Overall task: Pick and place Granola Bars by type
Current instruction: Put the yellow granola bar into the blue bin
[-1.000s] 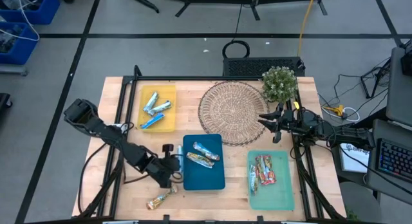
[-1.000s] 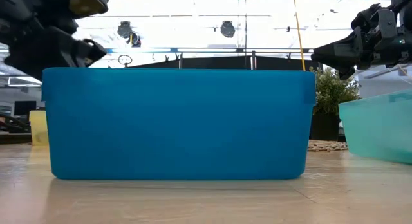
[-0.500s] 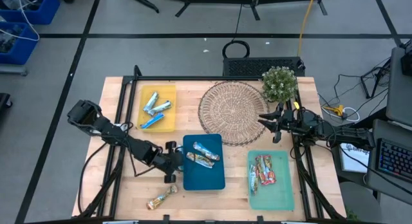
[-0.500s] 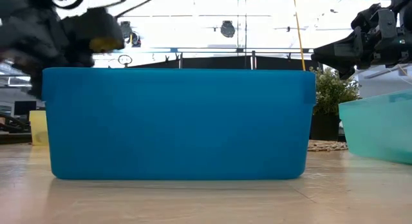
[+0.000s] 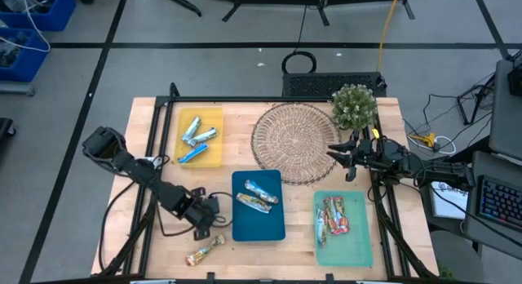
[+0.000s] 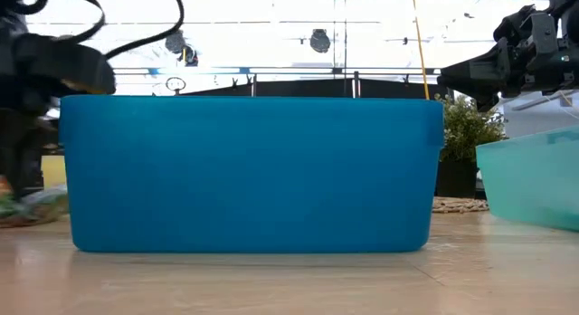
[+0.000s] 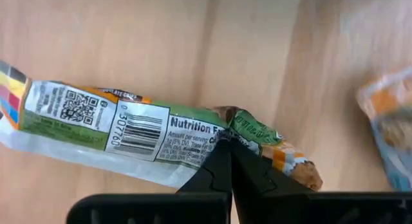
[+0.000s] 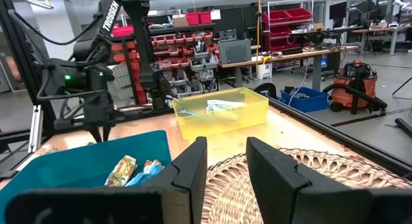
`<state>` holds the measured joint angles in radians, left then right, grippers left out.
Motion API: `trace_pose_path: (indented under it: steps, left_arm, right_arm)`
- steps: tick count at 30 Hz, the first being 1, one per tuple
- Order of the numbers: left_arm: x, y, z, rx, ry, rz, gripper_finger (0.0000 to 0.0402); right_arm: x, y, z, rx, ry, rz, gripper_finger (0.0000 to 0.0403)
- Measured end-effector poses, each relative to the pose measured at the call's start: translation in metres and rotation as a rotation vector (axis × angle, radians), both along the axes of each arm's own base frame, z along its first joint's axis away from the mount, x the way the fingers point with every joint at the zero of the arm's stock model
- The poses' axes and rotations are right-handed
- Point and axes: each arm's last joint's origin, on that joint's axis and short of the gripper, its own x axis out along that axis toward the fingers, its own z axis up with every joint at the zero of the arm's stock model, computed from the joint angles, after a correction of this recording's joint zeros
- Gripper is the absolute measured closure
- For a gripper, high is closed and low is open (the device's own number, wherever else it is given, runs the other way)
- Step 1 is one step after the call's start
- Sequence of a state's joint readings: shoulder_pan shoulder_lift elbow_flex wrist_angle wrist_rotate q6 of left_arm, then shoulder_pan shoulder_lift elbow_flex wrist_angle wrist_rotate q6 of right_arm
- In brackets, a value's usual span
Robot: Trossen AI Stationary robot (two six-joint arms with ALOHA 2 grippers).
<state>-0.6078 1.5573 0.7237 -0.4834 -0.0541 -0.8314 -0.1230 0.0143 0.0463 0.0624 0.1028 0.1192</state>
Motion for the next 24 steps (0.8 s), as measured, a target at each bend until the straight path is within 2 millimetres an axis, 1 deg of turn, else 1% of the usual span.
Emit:
trace_pose_path:
  steps: [4, 6, 11, 13, 15, 18, 21, 24]
  left_arm:
    - [-0.011, -0.006, 0.009, 0.001, 0.064, 0.035, 0.0398]
    - [-0.014, -0.008, 0.019, 0.03, 0.063, 0.039, 0.0397]
    - [-0.009, -0.013, 0.053, 0.078, -0.104, 0.017, 0.0398]
    - [-0.007, -0.013, 0.066, 0.095, -0.179, 0.019, 0.0391]
    - [-0.004, -0.013, 0.077, 0.081, -0.239, 0.062, 0.0382]
    - [-0.004, -0.01, 0.082, 0.05, -0.254, 0.155, 0.0369]
    - [-0.004, -0.011, 0.08, 0.018, -0.199, 0.114, 0.0347]
    - [-0.002, -0.009, 0.077, -0.008, -0.167, 0.12, 0.0314]
  right_arm:
    - [0.0, 0.0, 0.0, 0.0, 0.0, 0.0, 0.0303]
    - [0.0, 0.0, 0.0, 0.0, 0.0, 0.0, 0.0303]
    - [0.0, 0.0, 0.0, 0.0, 0.0, 0.0, 0.0303]
    - [0.0, 0.0, 0.0, 0.0, 0.0, 0.0, 0.0303]
    - [0.0, 0.0, 0.0, 0.0, 0.0, 0.0, 0.0303]
    - [0.0, 0.0, 0.0, 0.0, 0.0, 0.0, 0.0303]
    - [0.0, 0.0, 0.0, 0.0, 0.0, 0.0, 0.0303]
    - [0.0, 0.0, 0.0, 0.0, 0.0, 0.0, 0.0303]
